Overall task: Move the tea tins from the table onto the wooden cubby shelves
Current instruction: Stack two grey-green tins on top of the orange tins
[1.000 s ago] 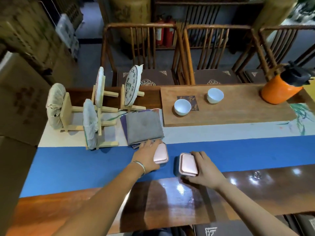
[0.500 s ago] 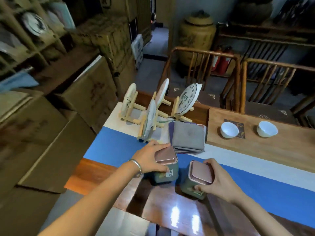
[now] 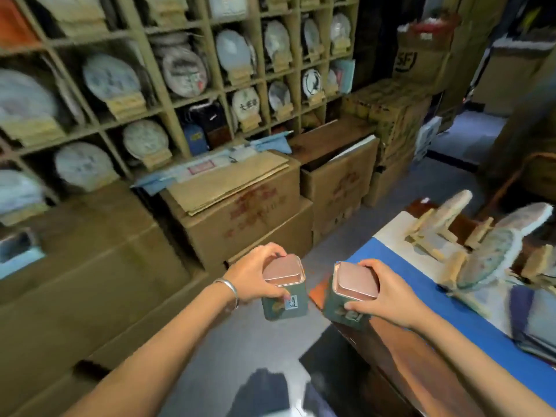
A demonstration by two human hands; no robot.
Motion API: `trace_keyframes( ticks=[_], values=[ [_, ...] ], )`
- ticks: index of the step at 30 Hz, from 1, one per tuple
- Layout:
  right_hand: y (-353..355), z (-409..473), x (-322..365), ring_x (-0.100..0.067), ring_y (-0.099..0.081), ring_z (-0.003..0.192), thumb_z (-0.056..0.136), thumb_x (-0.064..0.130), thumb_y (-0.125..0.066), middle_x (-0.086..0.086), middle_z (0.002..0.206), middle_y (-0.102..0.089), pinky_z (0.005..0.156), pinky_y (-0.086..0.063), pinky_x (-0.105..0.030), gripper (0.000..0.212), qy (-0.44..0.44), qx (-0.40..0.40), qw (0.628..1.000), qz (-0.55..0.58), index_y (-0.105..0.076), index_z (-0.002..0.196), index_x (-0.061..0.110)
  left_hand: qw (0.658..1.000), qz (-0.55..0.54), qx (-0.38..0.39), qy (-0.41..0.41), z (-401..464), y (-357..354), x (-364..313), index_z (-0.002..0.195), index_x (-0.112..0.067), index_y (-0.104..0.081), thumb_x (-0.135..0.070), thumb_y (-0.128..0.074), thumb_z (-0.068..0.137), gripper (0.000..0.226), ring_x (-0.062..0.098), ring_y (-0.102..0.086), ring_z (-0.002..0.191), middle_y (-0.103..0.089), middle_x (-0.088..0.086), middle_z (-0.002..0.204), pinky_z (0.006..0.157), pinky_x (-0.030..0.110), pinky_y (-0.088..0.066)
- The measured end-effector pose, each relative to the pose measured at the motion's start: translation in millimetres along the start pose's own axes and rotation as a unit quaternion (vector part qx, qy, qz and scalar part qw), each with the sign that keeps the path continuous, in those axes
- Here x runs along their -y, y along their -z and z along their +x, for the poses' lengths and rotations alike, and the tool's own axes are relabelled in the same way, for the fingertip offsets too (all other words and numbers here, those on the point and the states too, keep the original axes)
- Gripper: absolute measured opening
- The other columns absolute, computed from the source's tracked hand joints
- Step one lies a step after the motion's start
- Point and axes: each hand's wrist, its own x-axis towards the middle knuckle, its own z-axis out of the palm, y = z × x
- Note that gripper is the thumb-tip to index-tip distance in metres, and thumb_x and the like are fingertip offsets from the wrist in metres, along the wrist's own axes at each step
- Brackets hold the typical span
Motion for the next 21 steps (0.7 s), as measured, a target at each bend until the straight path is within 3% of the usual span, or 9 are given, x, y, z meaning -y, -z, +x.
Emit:
trace_keyframes(
  ticks=[4, 8, 11, 14, 21],
  values=[
    [-63, 58, 90, -0.01, -0.054, 0.101, 0.057, 0.046, -0.087, 0.008, 0.113, -0.053, 0.08, -0.048, -0.023, 0.08, 0.088, 0.045, 0.995, -0.019, -0.044, 0.123, 0.027, 0.993, -0.006, -0.083, 0.084, -71, 78, 73, 0.108, -0.042, -0.048, -0.051, -0.085, 0.047, 0.072, 0.001, -0.053, 0.095, -0.053, -0.015, 0.106, 0.078, 0.017, -0.043],
    [-114, 105, 180, -0.006, -0.054, 0.101, 0.058, 0.048, -0.086, 0.011, 0.116, -0.053, 0.074, -0.048, -0.016, 0.079, 0.158, 0.111, 0.981, -0.013, -0.042, 0.121, 0.033, 0.974, 0.001, -0.162, 0.158, -136, 143, 126, 0.109, -0.045, -0.05, -0.057, -0.082, 0.042, 0.076, 0.005, -0.056, 0.1, -0.054, -0.016, 0.112, 0.088, 0.029, -0.05],
    [-142, 137, 246, -0.006, -0.054, 0.103, 0.058, 0.05, -0.085, 0.012, 0.12, -0.052, 0.082, -0.049, -0.02, 0.082, 0.213, 0.142, 0.967, -0.009, -0.042, 0.125, 0.033, 0.957, -0.008, -0.211, 0.2, -172, 187, 156, 0.111, -0.048, -0.049, -0.056, -0.084, 0.043, 0.077, 0.005, -0.055, 0.103, -0.053, -0.017, 0.116, 0.09, 0.027, -0.049],
    [-165, 173, 308, -0.006, -0.052, 0.102, 0.057, 0.053, -0.085, 0.012, 0.119, -0.052, 0.08, -0.043, -0.019, 0.087, 0.265, 0.155, 0.951, -0.025, -0.042, 0.129, 0.03, 0.937, -0.023, -0.26, 0.23, -196, 233, 180, 0.111, -0.042, -0.053, -0.048, -0.088, 0.047, 0.074, 0.005, -0.059, 0.1, -0.058, -0.016, 0.113, 0.087, 0.025, -0.051],
    [-203, 284, 432, 0.001, -0.056, 0.097, 0.046, 0.063, -0.085, 0.013, 0.113, -0.057, 0.078, -0.046, -0.018, 0.088, 0.331, 0.177, 0.927, 0.005, -0.048, 0.121, 0.035, 0.91, -0.011, -0.34, 0.237, -204, 364, 230, 0.101, -0.045, -0.054, -0.043, -0.089, 0.048, 0.064, 0.004, -0.063, 0.094, -0.062, -0.015, 0.106, 0.082, 0.027, -0.055]
  ],
)
